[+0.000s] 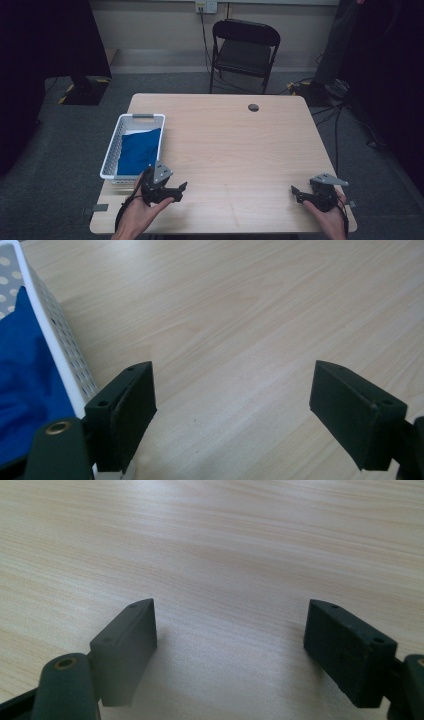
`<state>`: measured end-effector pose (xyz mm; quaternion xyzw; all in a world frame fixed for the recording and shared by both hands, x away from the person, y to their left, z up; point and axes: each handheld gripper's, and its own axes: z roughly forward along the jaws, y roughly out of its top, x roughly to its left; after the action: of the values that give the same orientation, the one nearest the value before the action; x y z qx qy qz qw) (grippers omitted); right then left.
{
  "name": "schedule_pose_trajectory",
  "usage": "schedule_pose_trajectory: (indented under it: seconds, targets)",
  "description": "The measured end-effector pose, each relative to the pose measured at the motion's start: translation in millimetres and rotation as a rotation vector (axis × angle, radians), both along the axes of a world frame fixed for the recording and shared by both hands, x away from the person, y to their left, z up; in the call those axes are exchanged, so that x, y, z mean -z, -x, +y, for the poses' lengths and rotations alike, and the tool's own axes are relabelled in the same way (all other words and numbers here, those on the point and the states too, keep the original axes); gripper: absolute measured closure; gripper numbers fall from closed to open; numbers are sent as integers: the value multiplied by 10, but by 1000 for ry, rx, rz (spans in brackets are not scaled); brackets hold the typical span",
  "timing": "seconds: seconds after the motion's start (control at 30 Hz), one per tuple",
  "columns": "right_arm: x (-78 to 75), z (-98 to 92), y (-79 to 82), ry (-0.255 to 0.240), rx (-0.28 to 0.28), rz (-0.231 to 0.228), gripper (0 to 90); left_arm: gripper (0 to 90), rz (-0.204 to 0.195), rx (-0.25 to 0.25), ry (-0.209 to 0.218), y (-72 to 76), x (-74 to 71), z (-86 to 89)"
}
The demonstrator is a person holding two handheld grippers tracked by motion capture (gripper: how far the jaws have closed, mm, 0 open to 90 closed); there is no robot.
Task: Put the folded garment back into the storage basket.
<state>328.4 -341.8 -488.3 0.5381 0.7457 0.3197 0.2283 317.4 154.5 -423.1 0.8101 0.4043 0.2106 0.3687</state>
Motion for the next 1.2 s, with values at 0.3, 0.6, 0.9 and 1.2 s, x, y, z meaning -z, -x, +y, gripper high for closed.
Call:
schedule_pose_trajectory:
  seconds: [0.3, 0.6, 0.9, 1.2]
  targets:
    - [0, 0, 0, 0, 0, 0, 203, 182, 56, 34, -13, 7, 255, -93]
    - [0, 0, 0, 0, 0, 0, 203, 182, 83, 31, -32, 25, 368, -115]
    - [0, 0, 0, 0, 0, 0, 203, 182, 129, 41, -48, 46, 468, -132]
    - [0, 0, 0, 0, 0, 0, 203, 155, 167, 71, -37, 56, 576, -163]
